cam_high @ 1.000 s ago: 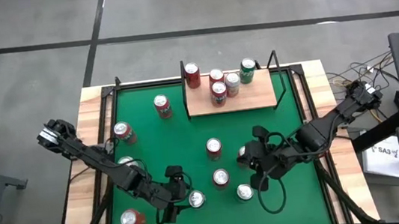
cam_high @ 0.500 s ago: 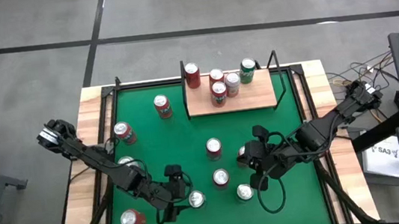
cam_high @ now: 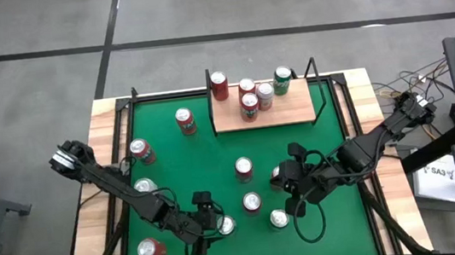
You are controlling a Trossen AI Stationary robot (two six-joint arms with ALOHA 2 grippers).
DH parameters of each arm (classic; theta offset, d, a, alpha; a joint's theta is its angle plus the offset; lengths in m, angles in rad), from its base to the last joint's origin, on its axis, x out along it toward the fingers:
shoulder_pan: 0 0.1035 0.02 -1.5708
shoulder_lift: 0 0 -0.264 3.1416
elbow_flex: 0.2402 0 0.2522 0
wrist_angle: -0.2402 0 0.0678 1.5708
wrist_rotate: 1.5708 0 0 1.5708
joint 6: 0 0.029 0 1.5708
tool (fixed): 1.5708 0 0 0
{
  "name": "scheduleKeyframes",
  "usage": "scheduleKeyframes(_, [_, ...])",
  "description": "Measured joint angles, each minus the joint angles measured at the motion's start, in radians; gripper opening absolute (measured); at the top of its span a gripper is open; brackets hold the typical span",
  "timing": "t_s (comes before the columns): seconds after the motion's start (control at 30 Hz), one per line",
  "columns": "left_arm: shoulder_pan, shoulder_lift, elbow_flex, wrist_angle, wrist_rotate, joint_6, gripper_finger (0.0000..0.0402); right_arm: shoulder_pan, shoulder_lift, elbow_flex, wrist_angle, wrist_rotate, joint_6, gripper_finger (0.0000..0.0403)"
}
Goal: Place canned beverage on shelf
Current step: Put the green soda can on the shelf aligned with the other green soda can
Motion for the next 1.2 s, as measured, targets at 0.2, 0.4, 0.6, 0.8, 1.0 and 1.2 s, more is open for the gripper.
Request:
scheduleKeyframes(0.2, [0.001,0.072,0.000,0.110,0.007,0.007,0.0342,0.000,0.021,-0.009,0.000,0.000,0.000,0.0009])
scheduleKeyframes(0.4, [0.000,0.080,-0.001,0.133,-0.029,0.006,0.0313,0.000,0.063,-0.009,0.000,-0.002,0.003,0.0009])
scheduleKeyframes(0.6, [-0.002,0.070,-0.001,0.125,-0.045,-0.029,0.0285,0.006,0.095,-0.010,0.007,0.000,0.011,0.0009])
scheduleKeyframes(0.8, [-0.005,0.023,-0.001,0.117,-0.081,-0.048,0.0285,0.006,0.116,-0.013,0.032,-0.001,0.000,0.0009])
scheduleKeyframes(1.0, [-0.006,-0.080,0.016,0.095,-0.123,-0.047,0.0285,0.006,0.131,-0.014,0.145,0.000,-0.070,0.0009])
scheduleKeyframes(1.2, [0.000,-0.178,0.088,-0.061,-0.247,-0.037,0.0285,0.002,0.159,-0.014,0.304,-0.001,-0.227,0.0030])
